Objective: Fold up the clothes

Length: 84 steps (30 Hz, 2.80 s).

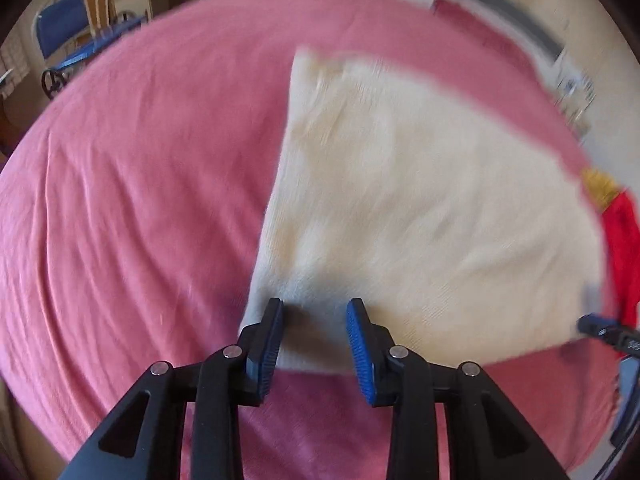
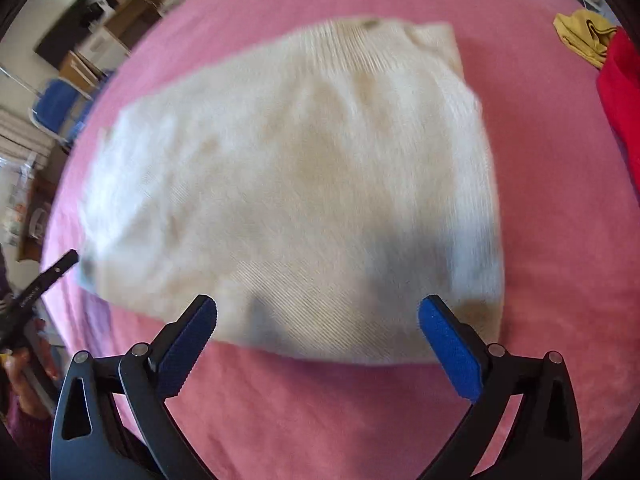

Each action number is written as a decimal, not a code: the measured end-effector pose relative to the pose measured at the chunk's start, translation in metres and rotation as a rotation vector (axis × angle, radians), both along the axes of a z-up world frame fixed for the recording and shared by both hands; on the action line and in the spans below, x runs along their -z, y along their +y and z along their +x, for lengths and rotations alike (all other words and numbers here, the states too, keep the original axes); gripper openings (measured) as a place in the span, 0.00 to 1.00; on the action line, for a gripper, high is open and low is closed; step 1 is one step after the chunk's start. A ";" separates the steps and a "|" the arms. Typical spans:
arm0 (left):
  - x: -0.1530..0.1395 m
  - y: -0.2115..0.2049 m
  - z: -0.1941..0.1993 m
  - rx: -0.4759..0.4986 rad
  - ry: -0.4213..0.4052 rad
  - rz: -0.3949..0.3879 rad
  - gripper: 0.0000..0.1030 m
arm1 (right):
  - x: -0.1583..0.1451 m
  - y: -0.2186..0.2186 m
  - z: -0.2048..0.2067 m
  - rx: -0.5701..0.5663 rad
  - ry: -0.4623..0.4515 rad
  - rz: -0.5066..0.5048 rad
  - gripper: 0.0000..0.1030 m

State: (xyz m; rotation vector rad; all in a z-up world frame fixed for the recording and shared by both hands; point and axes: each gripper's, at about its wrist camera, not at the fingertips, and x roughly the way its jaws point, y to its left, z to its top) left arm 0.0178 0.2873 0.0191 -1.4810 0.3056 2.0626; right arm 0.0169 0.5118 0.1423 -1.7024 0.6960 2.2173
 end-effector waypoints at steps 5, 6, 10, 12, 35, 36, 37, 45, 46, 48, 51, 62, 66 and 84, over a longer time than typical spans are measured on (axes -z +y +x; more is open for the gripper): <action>-0.030 -0.029 -0.002 -0.075 -0.042 0.168 0.32 | -0.023 0.018 0.001 0.042 0.048 0.013 1.00; -0.040 -0.036 -0.001 -0.086 -0.041 0.206 0.32 | -0.046 0.021 0.004 0.041 0.113 0.042 1.00; -0.067 -0.052 0.007 -0.093 -0.044 0.307 0.32 | -0.157 0.014 0.048 0.050 0.463 0.274 1.00; -0.080 -0.060 0.021 -0.089 -0.038 0.348 0.32 | -0.204 -0.010 0.109 0.088 0.604 0.399 1.00; -0.063 -0.004 -0.064 -0.041 -0.037 0.268 0.32 | -0.044 0.006 0.036 0.009 0.283 0.077 1.00; -0.065 0.008 -0.062 -0.004 -0.024 0.278 0.32 | -0.040 0.013 0.025 0.014 0.287 0.070 1.00; -0.069 0.022 -0.057 0.044 -0.003 0.281 0.32 | -0.027 0.018 0.004 0.018 0.295 0.045 1.00; -0.001 0.096 -0.054 0.173 0.055 -0.056 0.32 | 0.064 0.065 -0.039 0.065 -0.018 0.064 1.00; -0.002 0.089 -0.056 0.157 0.058 0.006 0.32 | 0.075 0.071 -0.037 0.076 -0.046 0.040 1.00; -0.016 0.081 -0.057 0.167 0.078 0.094 0.32 | 0.066 0.076 -0.032 0.068 -0.004 0.024 1.00; -0.040 0.076 -0.067 0.137 0.108 0.192 0.32 | 0.029 0.081 -0.028 0.055 0.124 0.031 1.00; -0.024 0.068 -0.110 0.051 0.015 0.177 0.34 | 0.064 0.103 -0.038 0.032 0.030 -0.020 1.00; -0.047 0.040 -0.116 0.042 0.008 0.279 0.34 | 0.033 0.120 -0.002 -0.011 0.186 -0.165 1.00; -0.012 0.004 -0.122 -0.055 -0.131 0.212 0.34 | 0.087 0.200 0.145 0.117 0.248 -0.400 1.00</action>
